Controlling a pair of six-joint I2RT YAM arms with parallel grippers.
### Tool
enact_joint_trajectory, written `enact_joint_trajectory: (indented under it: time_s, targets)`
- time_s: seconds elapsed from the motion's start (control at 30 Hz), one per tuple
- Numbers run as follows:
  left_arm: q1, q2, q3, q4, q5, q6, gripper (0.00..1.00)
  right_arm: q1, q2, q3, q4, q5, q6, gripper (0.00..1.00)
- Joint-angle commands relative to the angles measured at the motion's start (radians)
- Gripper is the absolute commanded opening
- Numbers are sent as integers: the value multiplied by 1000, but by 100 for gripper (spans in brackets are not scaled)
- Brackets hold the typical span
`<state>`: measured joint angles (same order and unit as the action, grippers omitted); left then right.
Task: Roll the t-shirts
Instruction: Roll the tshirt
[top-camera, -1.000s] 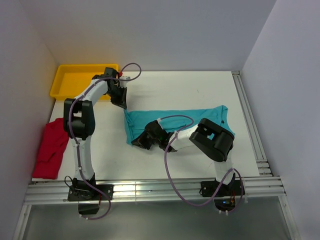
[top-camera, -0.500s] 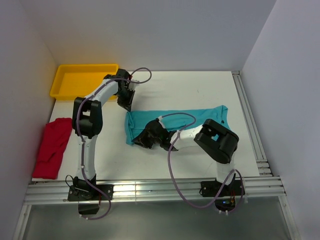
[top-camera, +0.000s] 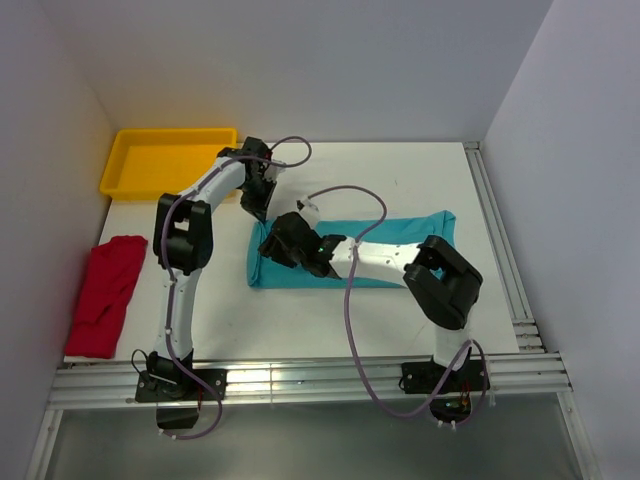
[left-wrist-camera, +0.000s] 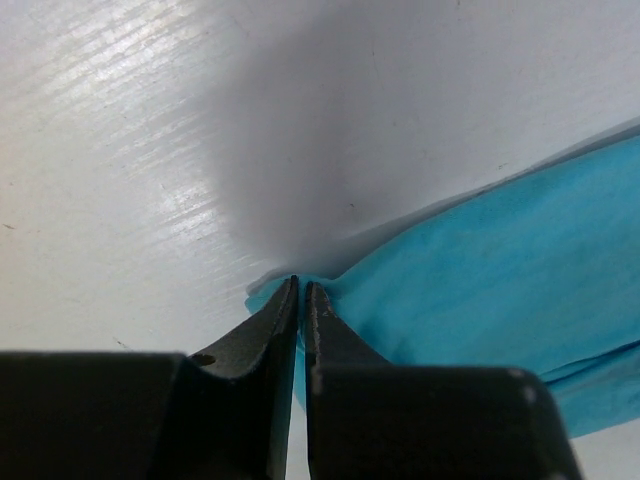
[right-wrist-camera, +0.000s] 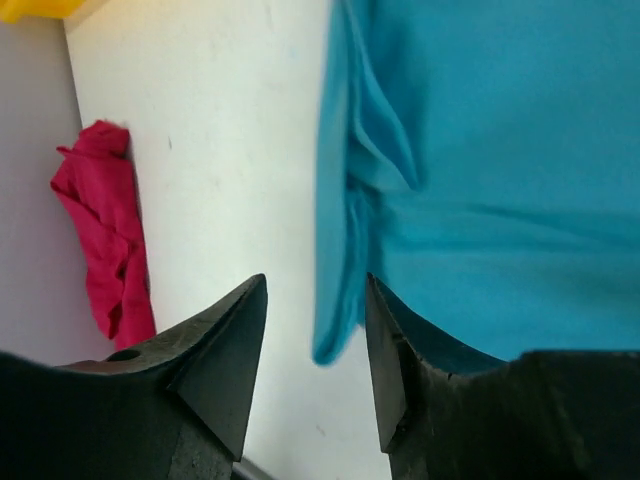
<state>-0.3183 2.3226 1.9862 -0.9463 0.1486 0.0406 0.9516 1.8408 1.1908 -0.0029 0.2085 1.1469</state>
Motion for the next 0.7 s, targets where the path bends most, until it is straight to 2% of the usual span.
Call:
enact_joint_trajectory:
  time_s: [0.0, 0.1, 0.23, 0.33, 0.67]
  targets:
    - [-7, 9, 43, -17, -18, 5, 12, 9, 81, 137, -120, 95, -137, 53]
    - [-10, 12, 52, -23, -20, 4, 12, 9, 153, 208, -184, 103, -176, 57]
    - [-15, 15, 63, -25, -27, 1, 13, 7, 193, 260, -201, 92, -202, 58]
    - [-19, 23, 74, -31, -34, -2, 12, 12, 193, 265, -206, 97, -208, 53]
    - [-31, 43, 103, -39, -40, -10, 13, 19, 225, 316, -227, 74, -228, 52]
